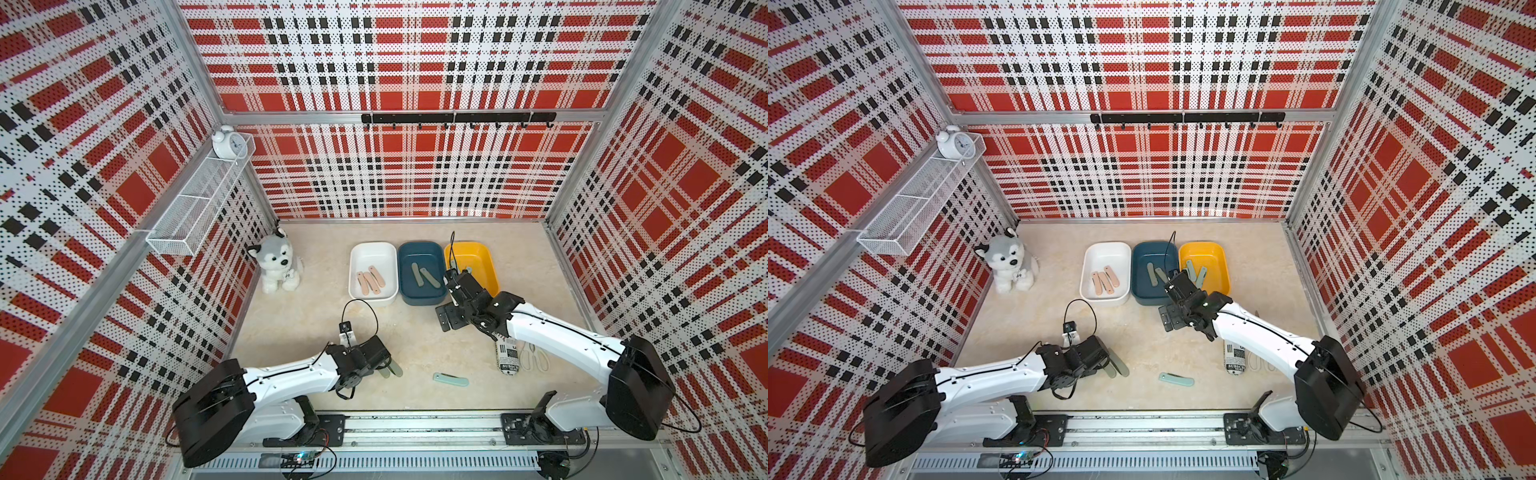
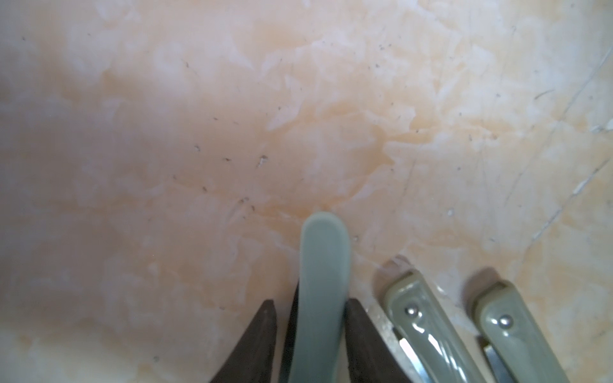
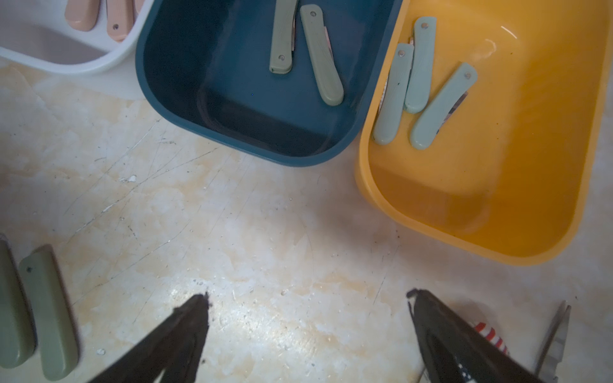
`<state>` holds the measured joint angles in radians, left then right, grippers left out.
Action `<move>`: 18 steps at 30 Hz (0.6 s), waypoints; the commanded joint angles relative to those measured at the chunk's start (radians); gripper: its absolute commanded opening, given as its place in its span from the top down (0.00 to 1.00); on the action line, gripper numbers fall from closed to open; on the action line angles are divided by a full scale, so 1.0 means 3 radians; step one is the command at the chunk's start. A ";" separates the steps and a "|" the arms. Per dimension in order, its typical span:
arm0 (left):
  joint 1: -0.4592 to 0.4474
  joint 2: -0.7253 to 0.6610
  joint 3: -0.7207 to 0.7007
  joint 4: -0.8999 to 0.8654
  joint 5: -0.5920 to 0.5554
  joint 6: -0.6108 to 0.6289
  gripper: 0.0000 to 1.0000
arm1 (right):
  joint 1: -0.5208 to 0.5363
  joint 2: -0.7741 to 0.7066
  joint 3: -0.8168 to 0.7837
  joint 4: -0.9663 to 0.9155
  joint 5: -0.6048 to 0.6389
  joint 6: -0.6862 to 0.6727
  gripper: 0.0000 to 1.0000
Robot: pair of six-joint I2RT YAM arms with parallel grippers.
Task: Place the fruit knives into the storage box by color
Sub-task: Pick up the fruit knife from the center of the board.
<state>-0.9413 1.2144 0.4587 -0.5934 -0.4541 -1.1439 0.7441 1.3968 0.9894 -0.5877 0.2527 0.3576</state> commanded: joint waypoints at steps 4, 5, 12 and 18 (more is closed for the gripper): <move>-0.0007 -0.0069 -0.0016 0.0025 0.0087 0.0013 0.70 | -0.0019 -0.0013 0.0150 -0.0104 0.0123 -0.0050 0.00; -0.0003 -0.0086 -0.0011 0.0023 0.0088 0.0018 0.71 | -0.0018 -0.0008 0.0166 -0.0102 0.0124 -0.0052 0.00; 0.0017 -0.0146 0.0054 0.0006 0.0088 0.0068 0.77 | -0.0040 0.0007 0.0233 -0.0107 0.0155 -0.0048 0.00; 0.0094 -0.0198 0.0416 -0.0128 -0.0024 0.0252 0.78 | -0.0143 -0.0038 0.0247 0.0004 0.0039 0.0016 0.00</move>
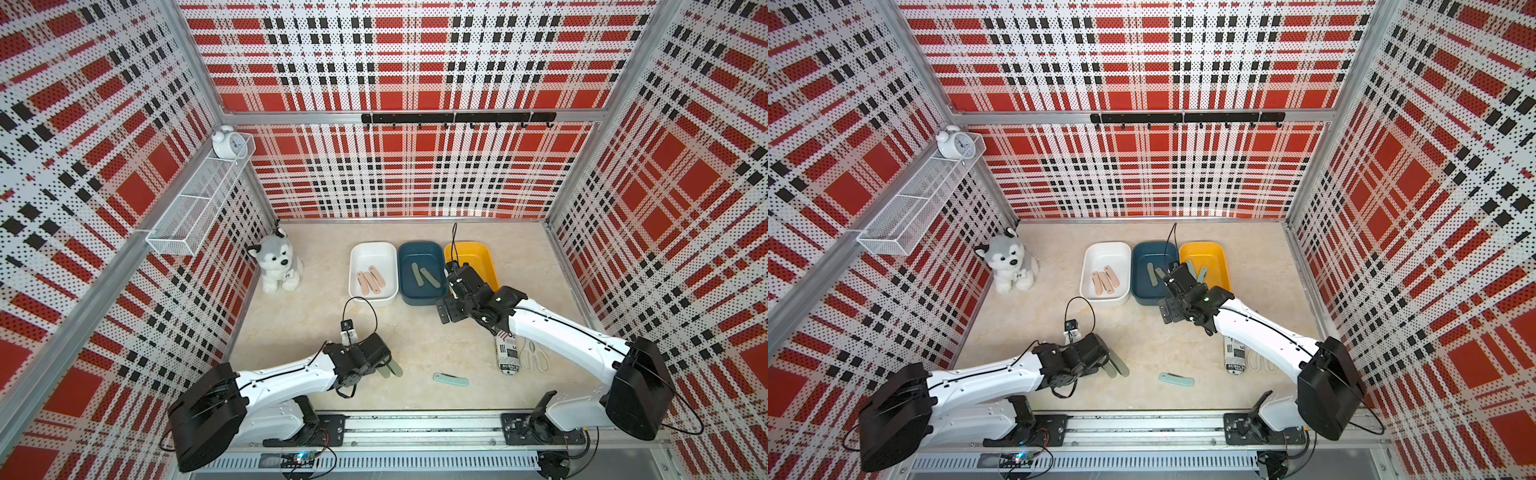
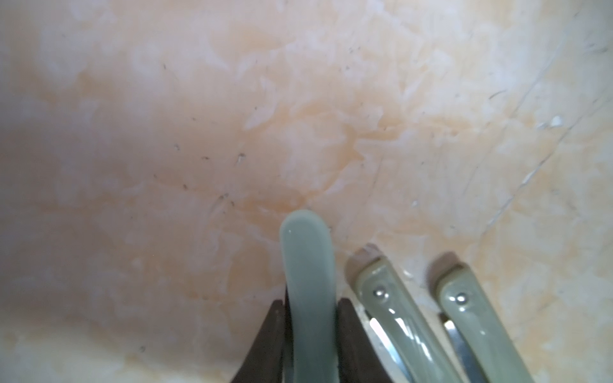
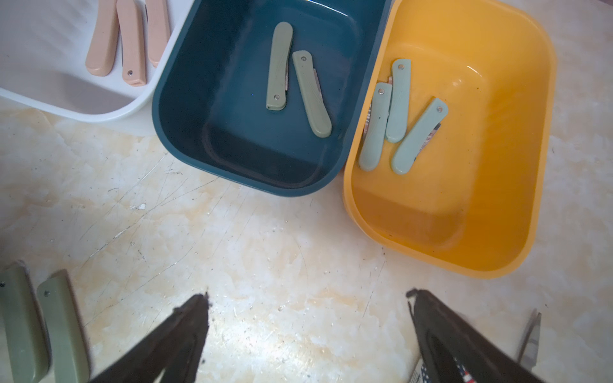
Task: Place the fruit knives into the storage box by color
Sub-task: Pick up the fruit knife from the center of the board, then place the fruit knife in the storage box.
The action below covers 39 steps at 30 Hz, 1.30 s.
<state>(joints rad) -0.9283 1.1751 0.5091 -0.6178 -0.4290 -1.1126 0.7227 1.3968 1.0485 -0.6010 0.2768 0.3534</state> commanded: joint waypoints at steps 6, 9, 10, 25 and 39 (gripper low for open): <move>0.0096 0.0189 0.0786 -0.0062 -0.0183 0.0437 0.77 | -0.0222 -0.0101 -0.0027 0.0164 -0.0140 0.0080 0.00; 0.0118 0.0499 0.1148 -0.0016 -0.0225 0.0667 0.77 | -0.0374 -0.0200 -0.0150 0.0224 -0.0194 0.0130 0.00; 0.0134 0.0618 0.1278 0.0008 -0.0232 0.0740 0.77 | -0.0444 -0.0251 -0.0209 0.0263 -0.0214 0.0148 0.00; 0.0105 0.2898 0.4301 0.0224 0.0154 0.1711 0.82 | -0.1590 -0.1102 -0.0896 0.0558 -0.0778 0.0354 0.00; 0.0102 0.4006 0.5605 0.0218 0.0269 0.1707 0.80 | -0.1653 -0.1253 -0.0982 0.0470 -0.0848 0.0333 0.00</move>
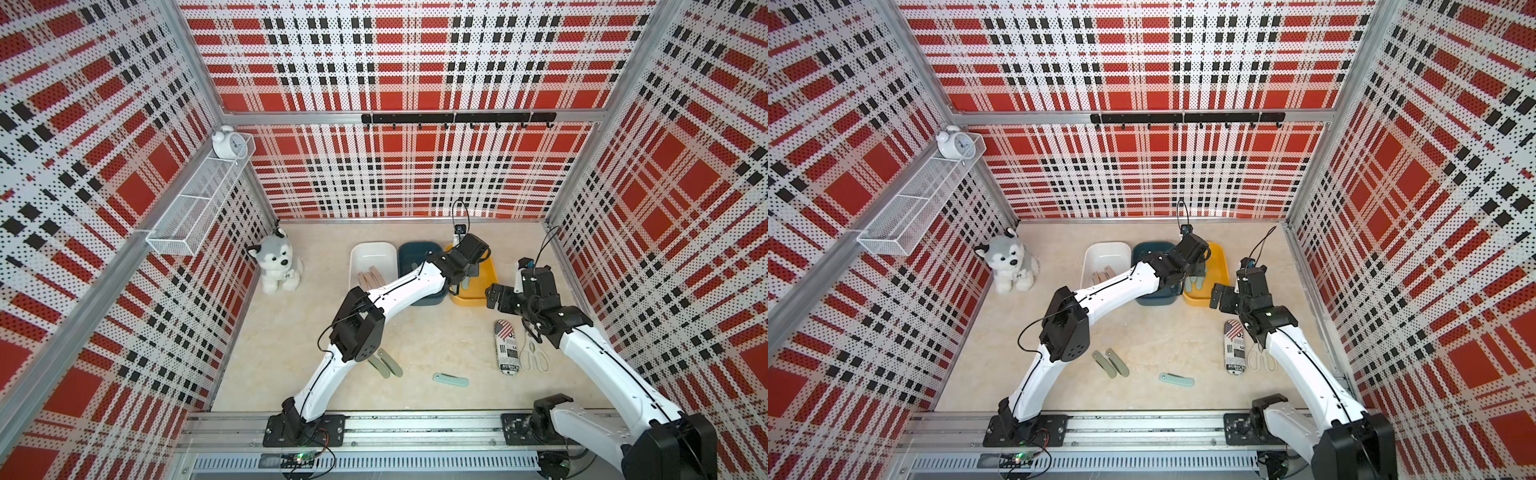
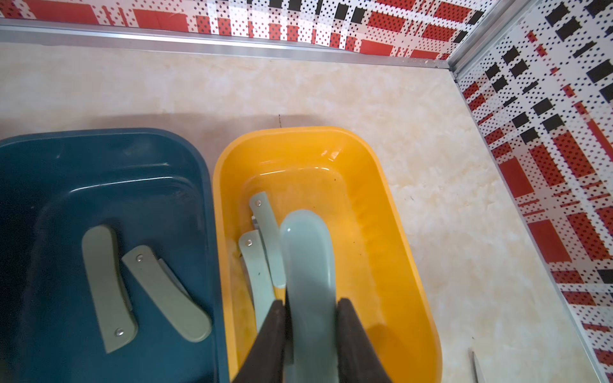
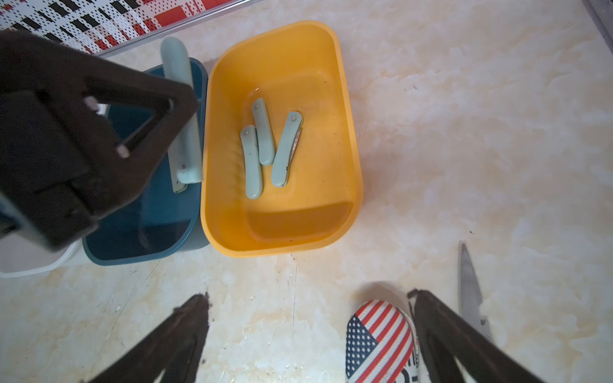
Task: Place the fruit knives into the storage box by color
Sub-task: Place the fruit knife in the storage box.
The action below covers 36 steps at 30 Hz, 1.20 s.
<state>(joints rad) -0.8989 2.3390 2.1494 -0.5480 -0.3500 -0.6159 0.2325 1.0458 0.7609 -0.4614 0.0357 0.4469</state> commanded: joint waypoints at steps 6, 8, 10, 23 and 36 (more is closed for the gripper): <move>0.0040 0.0354 0.0198 0.0023 0.0052 0.0030 0.80 | -0.0019 -0.0135 -0.0042 -0.0031 -0.0032 0.0012 0.00; 0.0051 0.0415 0.0201 0.0038 0.0089 0.0023 0.79 | -0.0018 -0.0146 -0.0056 -0.0033 -0.0032 0.0011 0.00; 0.0064 0.0482 0.0213 0.0050 0.0159 0.0009 0.78 | -0.0018 -0.0150 -0.0075 -0.0032 -0.0047 0.0011 0.00; 0.0109 0.0597 0.0239 0.0096 0.0274 0.0008 0.63 | -0.0018 -0.0218 -0.0156 -0.0061 -0.0087 0.0010 0.00; 0.0041 -0.0407 -0.0266 0.0155 0.0251 0.0016 0.19 | 0.0387 -0.0286 -0.0217 -0.0061 -0.0588 -0.0064 0.00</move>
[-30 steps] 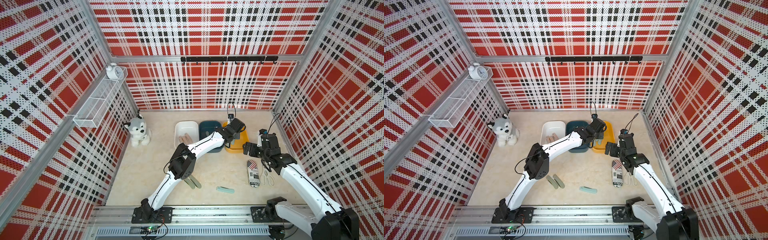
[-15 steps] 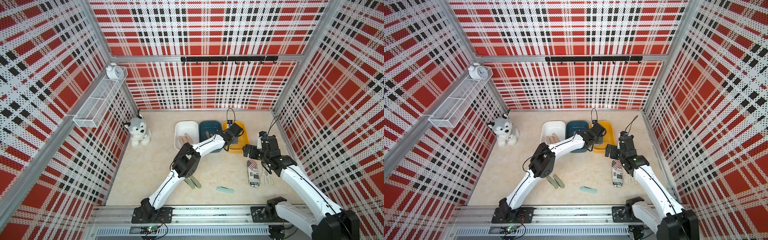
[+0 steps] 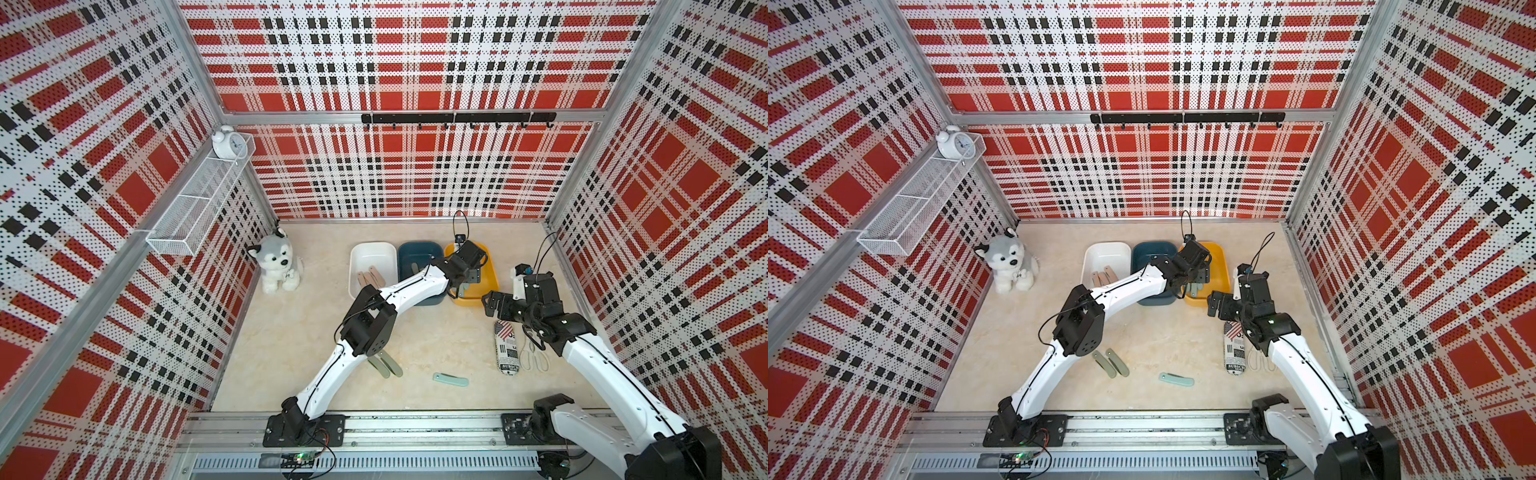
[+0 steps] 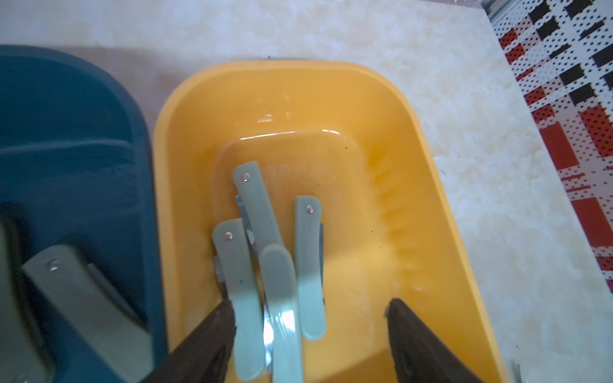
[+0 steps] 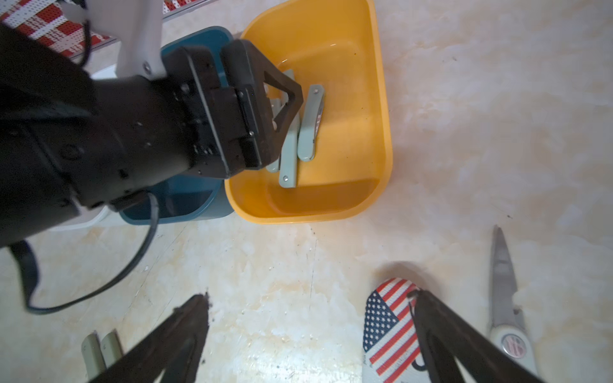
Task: Place the fruit knives into the storage box by color
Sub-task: Place the fruit knife in the storage box, then pick up the fruit knife from the center of the board.
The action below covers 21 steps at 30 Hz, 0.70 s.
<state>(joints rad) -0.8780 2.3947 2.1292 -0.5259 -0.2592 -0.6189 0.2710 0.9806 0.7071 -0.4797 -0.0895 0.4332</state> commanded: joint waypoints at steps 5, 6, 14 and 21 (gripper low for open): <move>0.0009 -0.1524 -0.1263 0.0394 -0.0135 -0.0062 0.00 | 0.1017 0.0010 -0.0009 -0.0248 0.0234 0.0222 0.01; 0.0028 -0.1680 -0.1460 0.0429 -0.0115 -0.0082 0.01 | 0.1161 0.0002 -0.0036 -0.0278 0.0295 0.0315 0.02; 0.0089 -0.2422 -0.2568 0.0479 0.0116 -0.0211 0.02 | 0.2315 0.0111 -0.0452 -0.0191 0.0618 0.1266 0.13; 0.0221 -0.2588 -0.2920 0.0549 0.0210 -0.0174 0.02 | 0.2868 0.0647 -0.0415 -0.0645 0.0967 0.1346 0.19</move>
<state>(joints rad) -0.8360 1.6543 1.2430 -0.3920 -0.2161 -0.6739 1.1000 1.1400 0.5747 -0.6006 0.1223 0.7956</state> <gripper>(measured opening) 0.984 0.809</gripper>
